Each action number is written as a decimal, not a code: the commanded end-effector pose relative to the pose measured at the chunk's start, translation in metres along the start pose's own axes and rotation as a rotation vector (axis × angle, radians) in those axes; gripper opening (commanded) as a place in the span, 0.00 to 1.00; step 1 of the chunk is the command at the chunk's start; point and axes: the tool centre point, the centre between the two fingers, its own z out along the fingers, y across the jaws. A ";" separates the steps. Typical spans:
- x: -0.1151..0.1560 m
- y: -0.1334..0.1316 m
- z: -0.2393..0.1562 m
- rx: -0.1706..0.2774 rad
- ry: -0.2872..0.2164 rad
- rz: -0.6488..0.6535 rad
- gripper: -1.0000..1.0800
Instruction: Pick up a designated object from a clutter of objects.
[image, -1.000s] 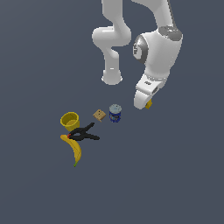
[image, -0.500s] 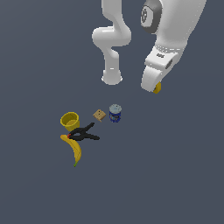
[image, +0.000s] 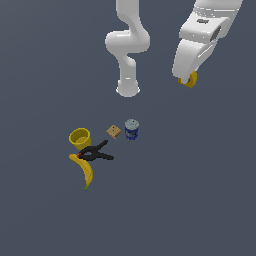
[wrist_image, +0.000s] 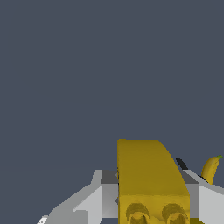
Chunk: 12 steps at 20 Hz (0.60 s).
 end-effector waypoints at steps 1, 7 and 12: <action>0.002 0.000 -0.015 0.000 -0.001 0.001 0.00; 0.005 0.000 -0.036 0.000 -0.001 0.001 0.00; 0.007 0.000 -0.039 0.000 -0.001 0.001 0.00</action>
